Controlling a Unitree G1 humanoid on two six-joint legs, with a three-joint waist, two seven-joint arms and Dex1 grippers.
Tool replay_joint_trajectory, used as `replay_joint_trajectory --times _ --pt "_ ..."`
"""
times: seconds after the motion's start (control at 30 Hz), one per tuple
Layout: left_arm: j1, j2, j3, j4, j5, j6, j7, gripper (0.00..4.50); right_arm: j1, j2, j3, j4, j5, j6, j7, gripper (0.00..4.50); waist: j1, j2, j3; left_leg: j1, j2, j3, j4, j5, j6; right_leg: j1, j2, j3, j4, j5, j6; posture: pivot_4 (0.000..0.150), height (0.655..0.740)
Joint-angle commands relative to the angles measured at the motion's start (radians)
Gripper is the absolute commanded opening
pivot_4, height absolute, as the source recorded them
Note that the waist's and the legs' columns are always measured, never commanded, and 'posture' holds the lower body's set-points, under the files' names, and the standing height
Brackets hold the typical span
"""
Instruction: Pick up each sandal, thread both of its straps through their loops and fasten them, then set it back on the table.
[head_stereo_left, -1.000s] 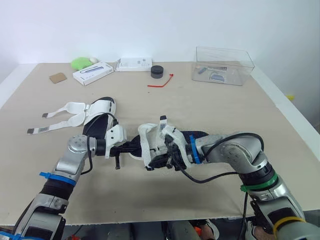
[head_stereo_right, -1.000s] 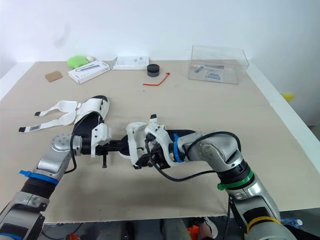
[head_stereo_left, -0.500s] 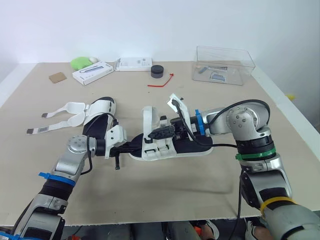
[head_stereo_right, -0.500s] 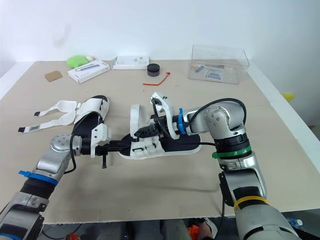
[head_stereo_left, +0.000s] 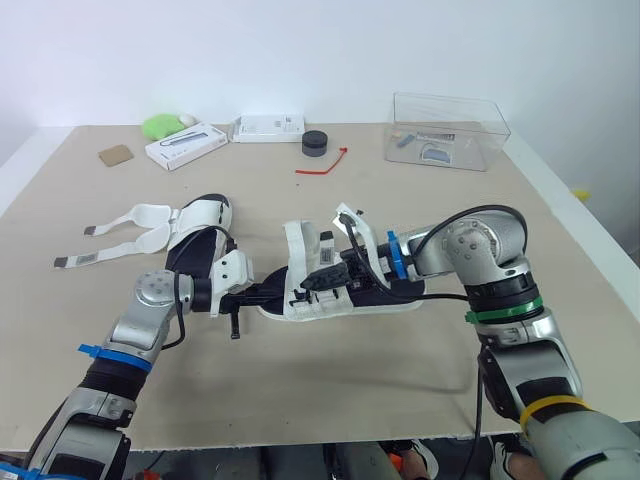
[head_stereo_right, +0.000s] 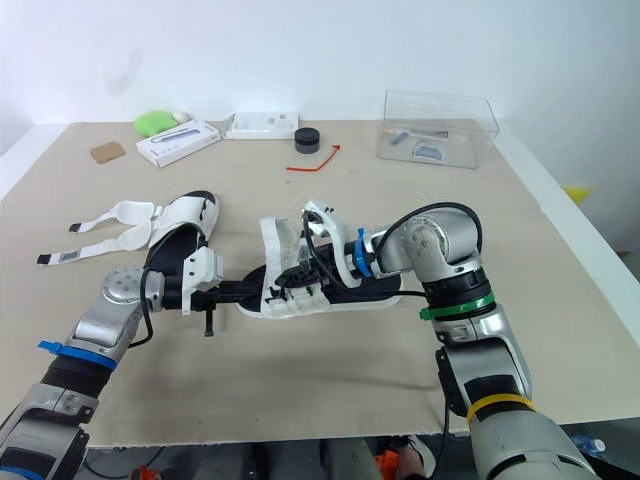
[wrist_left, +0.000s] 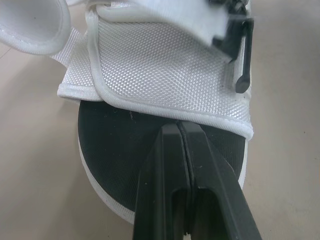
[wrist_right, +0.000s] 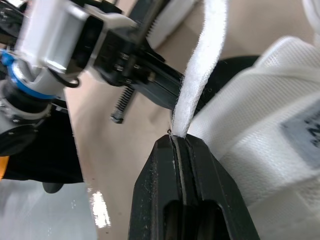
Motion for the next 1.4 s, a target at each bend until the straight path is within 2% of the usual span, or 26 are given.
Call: replay_joint_trajectory --times 0.03,0.43,0.7,1.0,1.3,1.4 --pt "0.017 0.009 -0.014 0.019 0.028 0.008 0.006 0.0 -0.016 0.0 0.003 -0.012 -0.003 0.014 0.024 0.03 0.0 0.0 0.0 0.0 0.0 0.0 0.0 0.0 0.0 0.0 0.0 0.0 0.0 0.0 0.0 0.15 0.74" --pt "0.031 0.015 -0.011 0.005 0.029 0.012 0.012 0.0 0.001 0.027 -0.025 -0.065 0.033 0.116 0.026 0.03 0.0 0.0 0.0 0.0 0.0 0.0 0.0 0.0 0.0 0.0 0.0 0.0 0.0 0.0 0.0 0.15 0.74" --pt "0.034 0.014 -0.015 0.008 0.033 0.007 0.012 0.0 -0.006 0.034 -0.055 -0.017 0.119 0.131 -0.02 0.03 0.0 0.0 0.0 0.0 0.0 0.0 -0.001 0.0 0.0 0.0 -0.001 0.0 0.0 0.0 0.0 0.15 0.74" --pt "0.034 0.014 -0.018 0.009 0.036 0.007 0.012 0.0 0.005 0.043 -0.092 0.049 0.077 0.131 -0.092 0.03 0.0 0.0 0.0 0.0 0.0 0.0 -0.001 0.0 0.0 0.0 -0.001 0.0 -0.001 -0.001 0.0 0.15 0.74" --pt "0.029 0.018 -0.018 0.016 0.039 0.005 0.011 0.0 0.027 0.032 -0.081 0.037 0.036 0.131 -0.101 0.03 0.0 0.0 0.0 0.0 0.0 0.0 -0.001 0.0 0.0 0.0 -0.001 0.0 -0.001 -0.001 0.001 0.15 0.74" --pt "0.027 0.019 -0.018 0.018 0.039 0.004 0.01 0.0 0.041 0.027 -0.062 0.018 0.019 0.122 -0.097 0.03 0.0 0.0 0.0 0.0 0.0 0.0 -0.001 0.0 0.0 0.0 -0.001 0.0 -0.001 -0.003 0.005 0.15 0.74"
